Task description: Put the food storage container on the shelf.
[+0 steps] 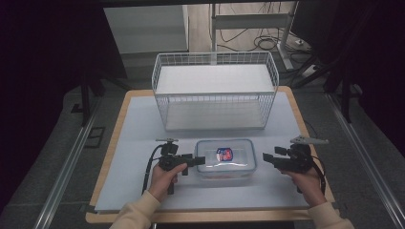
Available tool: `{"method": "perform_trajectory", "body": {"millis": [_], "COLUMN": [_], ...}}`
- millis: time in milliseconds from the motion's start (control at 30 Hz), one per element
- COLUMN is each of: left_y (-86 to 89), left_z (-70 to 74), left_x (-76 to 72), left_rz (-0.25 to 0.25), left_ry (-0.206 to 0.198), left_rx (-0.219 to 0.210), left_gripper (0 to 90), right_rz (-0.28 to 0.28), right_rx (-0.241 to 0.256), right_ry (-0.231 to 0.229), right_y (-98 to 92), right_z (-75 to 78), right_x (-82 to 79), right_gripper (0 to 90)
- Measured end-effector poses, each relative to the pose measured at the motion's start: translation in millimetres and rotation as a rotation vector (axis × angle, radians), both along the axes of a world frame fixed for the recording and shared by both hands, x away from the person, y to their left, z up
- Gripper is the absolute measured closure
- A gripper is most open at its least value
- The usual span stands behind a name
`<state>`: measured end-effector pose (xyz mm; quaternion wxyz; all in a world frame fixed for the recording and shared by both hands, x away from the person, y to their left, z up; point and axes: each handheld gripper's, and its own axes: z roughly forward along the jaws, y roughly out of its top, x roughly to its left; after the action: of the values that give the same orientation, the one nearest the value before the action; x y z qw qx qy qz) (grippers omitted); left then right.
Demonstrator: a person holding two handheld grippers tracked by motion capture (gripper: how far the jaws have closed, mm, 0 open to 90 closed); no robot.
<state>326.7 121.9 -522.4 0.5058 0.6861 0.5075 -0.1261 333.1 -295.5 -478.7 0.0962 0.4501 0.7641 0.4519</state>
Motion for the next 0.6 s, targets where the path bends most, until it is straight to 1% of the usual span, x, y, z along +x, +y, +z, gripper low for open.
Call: {"method": "perform_trajectory", "body": {"millis": [33,67,100,167,200,233,400,533,567,600], "left_y": [-0.1,-0.1,-0.1,0.1,0.1,0.2,-2.4,-4.7,-5.3,-5.8], "left_z": [-1.4,-1.4,-4.4,-6.8,-6.8,-8.0,-10.4,-10.0,-9.9,-9.0], "left_x": [0.3,0.3,1.1,1.7,1.7,2.3,2.1,1.0,0.5,-0.2], "left_rz": [0.001,0.001,0.000,-0.002,-0.002,-0.006,-0.022,-0.036,-0.041,-0.039], "left_ry": [0.009,0.009,0.027,0.041,0.041,0.051,0.068,0.069,0.064,0.061], "left_rx": [-0.009,-0.009,-0.024,-0.039,-0.039,-0.052,-0.067,-0.064,-0.065,-0.053], "left_gripper": [15.0,15.2,15.2,15.5,15.6,15.8,16.8,18.9,18.9,19.2], "right_rz": [-0.003,-0.003,-0.007,-0.006,-0.005,-0.006,-0.013,-0.012,-0.012,-0.012], "right_rx": [0.001,0.001,0.003,0.001,0.000,0.000,0.004,0.001,0.002,0.002], "right_ry": [0.000,0.000,0.002,0.002,0.002,0.001,-0.001,0.000,0.000,0.000], "right_y": [-0.2,-0.2,-0.6,-0.8,-1.2,-1.4,-2.3,-2.2,-2.2,-2.2], "right_z": [-0.3,-0.3,-0.6,-0.5,-0.2,0.0,0.3,0.2,0.3,0.3], "right_x": [0.1,0.1,0.3,0.1,0.0,-0.1,0.6,0.5,0.5,0.5], "right_gripper": [30.8,30.8,30.6,30.5,30.5,30.5,30.3,30.2,30.2,30.2]}}
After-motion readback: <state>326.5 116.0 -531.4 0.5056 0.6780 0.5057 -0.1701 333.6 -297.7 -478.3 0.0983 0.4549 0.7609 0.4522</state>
